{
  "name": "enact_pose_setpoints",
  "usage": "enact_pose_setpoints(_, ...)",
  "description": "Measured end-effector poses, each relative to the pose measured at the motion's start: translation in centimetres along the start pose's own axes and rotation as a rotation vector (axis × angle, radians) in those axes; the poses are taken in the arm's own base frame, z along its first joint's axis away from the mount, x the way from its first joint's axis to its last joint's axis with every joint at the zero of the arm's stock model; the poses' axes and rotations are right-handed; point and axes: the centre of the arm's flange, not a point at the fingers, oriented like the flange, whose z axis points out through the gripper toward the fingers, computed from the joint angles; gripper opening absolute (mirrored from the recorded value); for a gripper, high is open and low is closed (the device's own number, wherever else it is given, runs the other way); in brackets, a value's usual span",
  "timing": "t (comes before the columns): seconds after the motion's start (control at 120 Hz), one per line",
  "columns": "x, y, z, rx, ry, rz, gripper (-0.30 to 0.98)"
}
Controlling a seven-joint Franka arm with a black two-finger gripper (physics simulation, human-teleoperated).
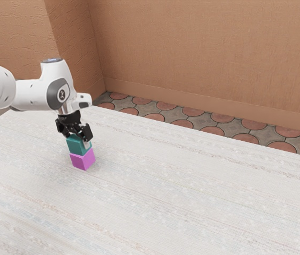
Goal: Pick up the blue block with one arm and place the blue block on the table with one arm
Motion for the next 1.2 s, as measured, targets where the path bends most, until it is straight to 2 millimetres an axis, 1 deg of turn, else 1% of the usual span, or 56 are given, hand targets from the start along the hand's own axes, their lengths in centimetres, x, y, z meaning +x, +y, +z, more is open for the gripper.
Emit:
enact_pose_setpoints(0.317, -0.1, -0.4, 0.0, 0.0, 0.0, -0.022, 0.68)
enact_pose_setpoints(0.492, -0.1, -0.5, -0.1, 0.0, 0.002, -0.029, 0.49)
enact_pose_setpoints(0.567, -0.1, -0.5, -0.1, -0.001, 0.002, -0.033, 0.43)
enact_pose_setpoints(0.725, -0.1, -0.5, -0.1, 0.001, 0.003, -0.039, 0.39)
enact_pose_setpoints(0.867, 0.0, -0.1, -1.0, 0.006, 0.016, -0.038, 0.35)
enact_pose_setpoints(0.908, 0.2, 0.8, -1.4, 0.009, 0.022, -0.025, 0.35)
enact_pose_setpoints(0.933, 0.5, 1.7, -1.6, 0.011, 0.026, -0.011, 0.35)
enact_pose_setpoints(0.983, 1.4, 4.5, -2.1, 0.013, 0.037, 0.029, 0.36)
enact_pose_setpoints(1.033, 2.0, 7.2, -2.2, 0.013, 0.04, 0.065, 0.36)
enact_pose_setpoints(1.142, 2.8, 11.8, -1.3, 0.01, 0.03, 0.12, 0.36)
enact_pose_setpoints(1.2, 3.1, 13.3, -0.2, 0.004, 0.016, 0.132, 0.36)
